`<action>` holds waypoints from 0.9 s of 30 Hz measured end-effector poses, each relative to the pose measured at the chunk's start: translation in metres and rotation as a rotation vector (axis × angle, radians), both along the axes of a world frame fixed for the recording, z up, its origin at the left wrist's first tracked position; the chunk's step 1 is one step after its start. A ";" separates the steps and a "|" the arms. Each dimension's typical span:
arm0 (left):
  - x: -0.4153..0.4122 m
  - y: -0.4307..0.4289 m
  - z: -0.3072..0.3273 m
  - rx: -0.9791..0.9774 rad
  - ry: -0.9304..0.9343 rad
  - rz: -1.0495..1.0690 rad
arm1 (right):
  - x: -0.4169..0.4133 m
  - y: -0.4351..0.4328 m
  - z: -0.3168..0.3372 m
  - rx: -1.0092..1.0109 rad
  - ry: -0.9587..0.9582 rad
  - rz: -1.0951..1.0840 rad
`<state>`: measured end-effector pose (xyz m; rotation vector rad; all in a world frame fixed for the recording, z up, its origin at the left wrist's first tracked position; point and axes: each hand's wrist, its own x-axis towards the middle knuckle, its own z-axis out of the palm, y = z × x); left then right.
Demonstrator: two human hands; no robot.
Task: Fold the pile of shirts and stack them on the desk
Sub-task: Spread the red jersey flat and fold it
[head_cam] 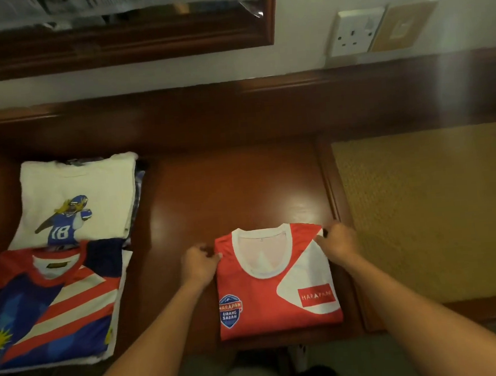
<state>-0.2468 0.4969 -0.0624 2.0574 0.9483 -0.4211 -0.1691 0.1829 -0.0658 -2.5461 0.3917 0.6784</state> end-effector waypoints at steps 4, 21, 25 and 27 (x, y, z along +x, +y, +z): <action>-0.014 -0.023 -0.004 0.040 0.043 -0.019 | -0.025 0.017 -0.013 -0.032 0.016 -0.073; -0.065 -0.032 0.025 -0.308 -0.089 0.002 | -0.077 0.009 0.015 0.377 -0.019 -0.059; -0.081 -0.027 0.055 -0.263 -0.191 0.094 | -0.083 0.027 0.035 0.449 -0.091 -0.058; -0.090 -0.018 0.072 -0.234 -0.226 0.116 | -0.087 0.041 0.047 0.473 -0.126 -0.033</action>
